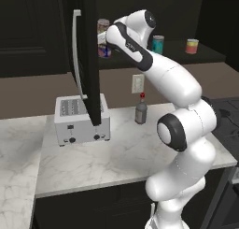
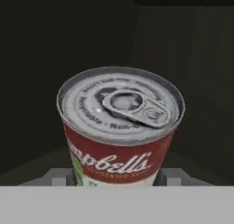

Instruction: Stack two cans on top of the other two cans in the cabinet.

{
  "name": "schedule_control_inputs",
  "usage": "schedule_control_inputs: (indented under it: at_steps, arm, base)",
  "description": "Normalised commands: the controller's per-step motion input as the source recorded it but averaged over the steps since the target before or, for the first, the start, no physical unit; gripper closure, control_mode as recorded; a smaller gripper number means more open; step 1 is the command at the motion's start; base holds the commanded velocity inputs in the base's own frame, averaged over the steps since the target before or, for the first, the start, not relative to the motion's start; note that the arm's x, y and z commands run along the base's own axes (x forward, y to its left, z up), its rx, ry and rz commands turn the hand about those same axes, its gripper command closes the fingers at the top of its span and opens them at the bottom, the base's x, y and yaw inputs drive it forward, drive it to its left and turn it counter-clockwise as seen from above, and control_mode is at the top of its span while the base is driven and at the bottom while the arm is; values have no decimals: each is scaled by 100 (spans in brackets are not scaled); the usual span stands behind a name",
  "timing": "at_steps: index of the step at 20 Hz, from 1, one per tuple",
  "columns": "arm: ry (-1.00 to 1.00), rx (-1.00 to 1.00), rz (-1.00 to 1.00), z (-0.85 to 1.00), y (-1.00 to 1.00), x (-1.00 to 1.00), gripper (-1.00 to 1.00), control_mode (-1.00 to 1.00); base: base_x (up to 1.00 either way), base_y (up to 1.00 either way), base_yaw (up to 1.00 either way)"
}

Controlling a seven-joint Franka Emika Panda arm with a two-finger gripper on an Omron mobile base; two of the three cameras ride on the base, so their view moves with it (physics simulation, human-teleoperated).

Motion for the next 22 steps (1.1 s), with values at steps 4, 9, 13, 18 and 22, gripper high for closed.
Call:
schedule_control_inputs:
  at_steps: [4, 9, 13, 18, 22]
  arm:
    - [0, -1, -2, -4, -1, 9, -100, -100]
    - [0, 0, -3, 0, -3, 2, -100, -100]
    - [0, 0, -5, 0, -8, -19, -100, -100]
    - [-5, 0, -6, -7, -9, -50, -100, -100]
    - [-14, 0, -10, -10, -12, -65, -100, -100]
  base:
    - [0, 0, 0]
    - [0, 0, 0]
    - [0, 0, 0]
    - [0, 0, 0]
    - [0, 0, 0]
